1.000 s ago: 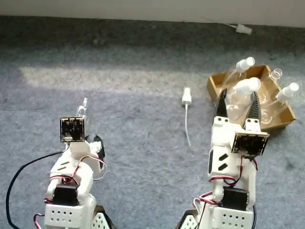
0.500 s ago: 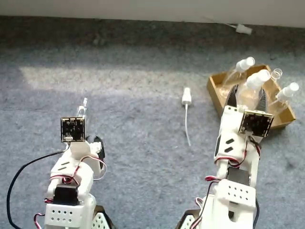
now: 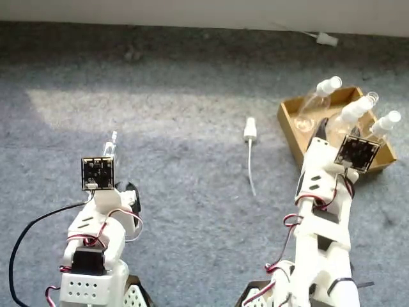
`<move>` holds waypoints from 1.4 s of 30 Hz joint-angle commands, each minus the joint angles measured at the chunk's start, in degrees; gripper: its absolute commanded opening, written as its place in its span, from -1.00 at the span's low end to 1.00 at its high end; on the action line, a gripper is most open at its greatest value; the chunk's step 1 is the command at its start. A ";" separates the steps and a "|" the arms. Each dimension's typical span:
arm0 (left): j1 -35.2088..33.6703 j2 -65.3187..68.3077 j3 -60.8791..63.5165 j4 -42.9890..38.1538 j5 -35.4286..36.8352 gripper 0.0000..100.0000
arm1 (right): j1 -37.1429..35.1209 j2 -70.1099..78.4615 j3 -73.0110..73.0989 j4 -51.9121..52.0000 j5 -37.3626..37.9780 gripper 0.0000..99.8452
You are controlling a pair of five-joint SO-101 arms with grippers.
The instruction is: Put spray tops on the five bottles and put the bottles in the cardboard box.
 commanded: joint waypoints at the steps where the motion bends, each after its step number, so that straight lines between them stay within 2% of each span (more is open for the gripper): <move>1: -0.48 -0.75 -0.31 -0.35 -0.44 -0.99 | 1.01 4.26 -5.23 -3.56 -3.08 -0.82; 18: -0.48 -0.75 -0.22 -0.35 -0.44 -0.99 | -0.48 23.43 -8.13 -23.52 -2.64 -0.82; 29: -0.48 -0.75 -0.22 -0.35 -0.44 -0.99 | -0.48 35.91 -16.66 -23.69 -2.99 -0.82; 42: -0.48 -0.75 -0.13 -0.35 -0.44 -0.99 | -2.24 37.05 -19.47 -23.69 -2.64 -0.82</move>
